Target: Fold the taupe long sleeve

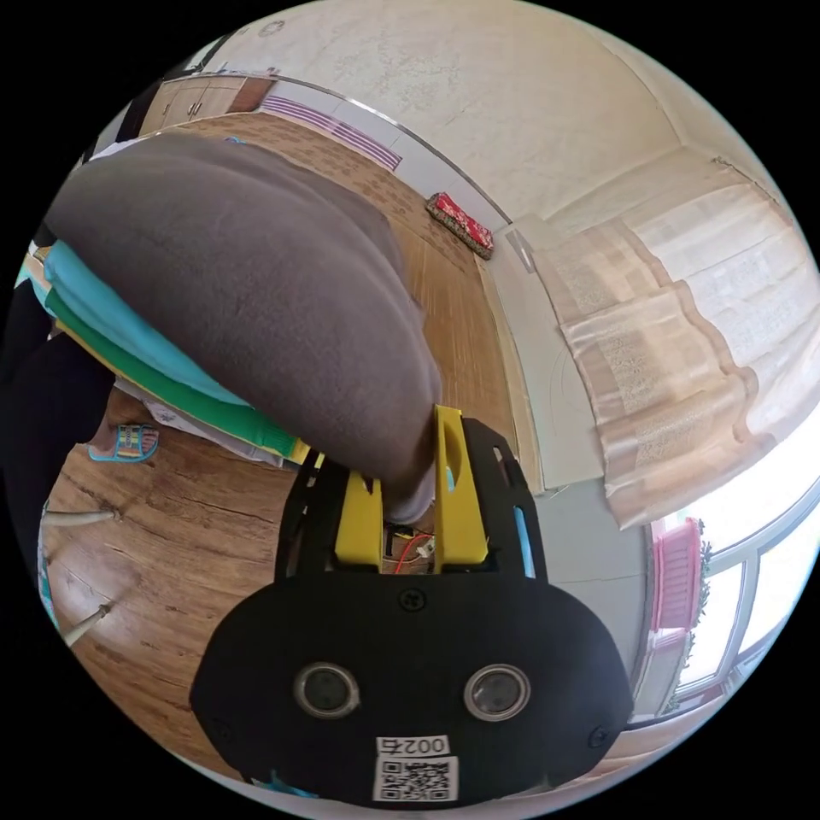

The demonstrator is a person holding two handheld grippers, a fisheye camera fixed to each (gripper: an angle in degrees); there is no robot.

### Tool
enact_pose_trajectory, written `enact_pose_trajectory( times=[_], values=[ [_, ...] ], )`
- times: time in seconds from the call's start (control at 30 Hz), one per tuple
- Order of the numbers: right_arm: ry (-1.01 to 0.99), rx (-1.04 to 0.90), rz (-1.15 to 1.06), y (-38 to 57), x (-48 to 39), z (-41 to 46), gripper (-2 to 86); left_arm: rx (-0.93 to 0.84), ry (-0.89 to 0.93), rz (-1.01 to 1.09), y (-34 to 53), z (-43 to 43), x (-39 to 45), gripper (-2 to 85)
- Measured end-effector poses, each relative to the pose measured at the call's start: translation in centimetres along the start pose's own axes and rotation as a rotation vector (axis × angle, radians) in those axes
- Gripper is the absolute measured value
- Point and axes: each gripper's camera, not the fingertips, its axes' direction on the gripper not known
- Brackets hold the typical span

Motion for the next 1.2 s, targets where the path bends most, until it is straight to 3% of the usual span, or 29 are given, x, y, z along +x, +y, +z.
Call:
enact_pose_trajectory(
  times=[0.27,0.5,0.7,0.93,1.2],
  values=[
    [-0.162,-0.126,-0.008,1.5,3.8,2.0,12.2,0.013,0.109,-0.067,2.3,0.6,-2.3,2.1],
    [-0.135,-0.235,-0.005,2.7,7.7,2.8,10.3,-0.005,0.159,-0.205,5.8,0.6,-6.7,2.0],
    [-0.164,-0.110,0.225,1.3,12.0,2.6,8.3,0.066,0.054,-0.454,7.3,2.2,-12.4,3.0],
    [-0.402,0.077,0.528,-3.5,13.9,5.9,10.6,0.099,-0.001,-0.687,4.2,9.1,-16.6,8.8],
    [-0.613,-0.133,0.606,-6.5,14.9,14.6,14.2,0.050,0.009,-0.806,4.3,14.5,-17.1,11.0]
  ],
)
